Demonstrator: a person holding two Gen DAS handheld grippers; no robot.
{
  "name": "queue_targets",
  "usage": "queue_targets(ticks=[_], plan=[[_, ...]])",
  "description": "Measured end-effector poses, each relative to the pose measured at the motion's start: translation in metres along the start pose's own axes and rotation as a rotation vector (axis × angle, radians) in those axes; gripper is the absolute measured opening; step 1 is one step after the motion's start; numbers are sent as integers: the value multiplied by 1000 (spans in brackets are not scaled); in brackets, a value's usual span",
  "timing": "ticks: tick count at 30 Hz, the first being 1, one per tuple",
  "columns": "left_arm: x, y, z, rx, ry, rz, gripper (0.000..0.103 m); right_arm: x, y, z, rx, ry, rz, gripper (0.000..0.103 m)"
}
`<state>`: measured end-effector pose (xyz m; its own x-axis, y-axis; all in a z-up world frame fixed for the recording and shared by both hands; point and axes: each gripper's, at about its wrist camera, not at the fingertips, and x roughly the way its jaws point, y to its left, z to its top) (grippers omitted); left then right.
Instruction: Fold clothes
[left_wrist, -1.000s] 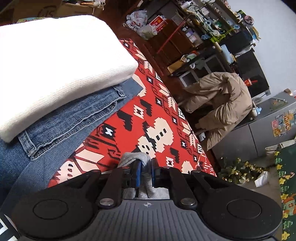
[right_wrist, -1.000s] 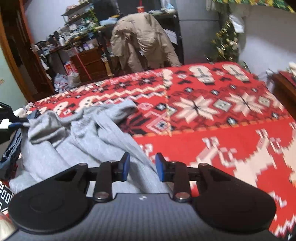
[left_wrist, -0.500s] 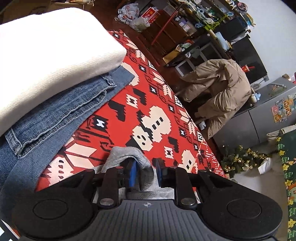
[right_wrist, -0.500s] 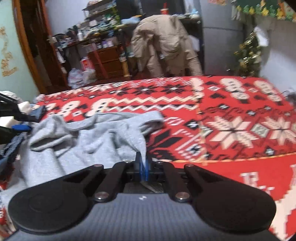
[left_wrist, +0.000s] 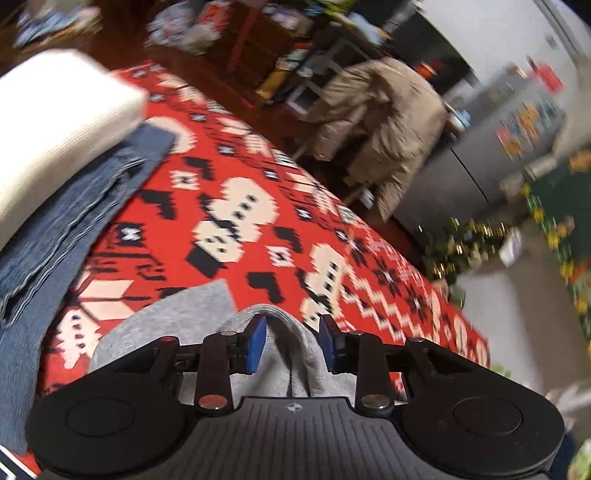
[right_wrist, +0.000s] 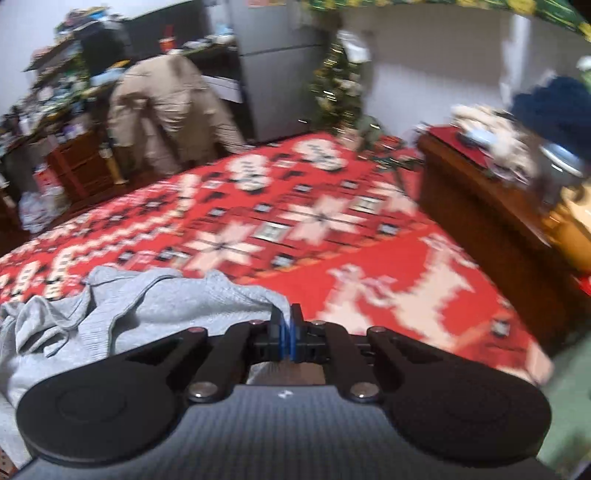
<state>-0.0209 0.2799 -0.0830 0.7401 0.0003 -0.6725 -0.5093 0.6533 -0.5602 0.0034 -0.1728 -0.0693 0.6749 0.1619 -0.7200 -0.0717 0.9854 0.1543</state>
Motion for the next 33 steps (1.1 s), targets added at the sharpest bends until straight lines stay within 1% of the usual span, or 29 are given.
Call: queue_targets(ticks=[1,2,4,5,6,8,10,13,14,16,19,21,22,24,27,30,31,33], plan=[[0,-6,-2,40,10,-12,30,0,-8,-2,20,21,-1,4],[0,-13,-5,80,21,-25,30,0,-16,-5,40,42,-3,8],[-2,-27,-13,182,44,-63,31,0,-24,-6,84,40,2,18],[-4,-33,-16,224,50,-74,33,-1,-25,-6,88,28,-1,26],[-6,-39,-21,278,61,-86,33,-3,-24,-4,82,8,-6,28],[-9,-47,-30,359,74,-84,33,-4,-19,0,62,-23,0,30],[-11,-52,-39,431,84,-79,29,-1,-12,4,50,-41,9,31],[-8,-61,-56,569,86,-35,28,4,-4,9,22,-56,1,31],[-6,-65,-63,617,89,-17,28,6,-1,11,13,-61,-2,32],[0,-72,-77,713,95,19,28,8,-7,13,39,-54,15,35],[13,-76,-94,823,115,72,28,11,-23,13,123,-14,76,41],[21,-76,-101,856,122,113,28,11,-35,12,177,12,112,47],[24,-76,-102,866,117,133,28,10,-40,12,198,23,127,48],[31,-75,-105,883,106,173,28,5,-43,14,203,12,150,49],[37,-74,-107,883,140,167,28,-4,-46,18,205,-7,185,54],[39,-74,-111,902,141,173,29,-13,-48,22,183,-12,190,60],[39,-76,-114,905,141,172,31,-15,-51,23,184,-15,176,61],[40,-77,-114,892,139,173,32,-19,-62,24,211,-26,146,61]])
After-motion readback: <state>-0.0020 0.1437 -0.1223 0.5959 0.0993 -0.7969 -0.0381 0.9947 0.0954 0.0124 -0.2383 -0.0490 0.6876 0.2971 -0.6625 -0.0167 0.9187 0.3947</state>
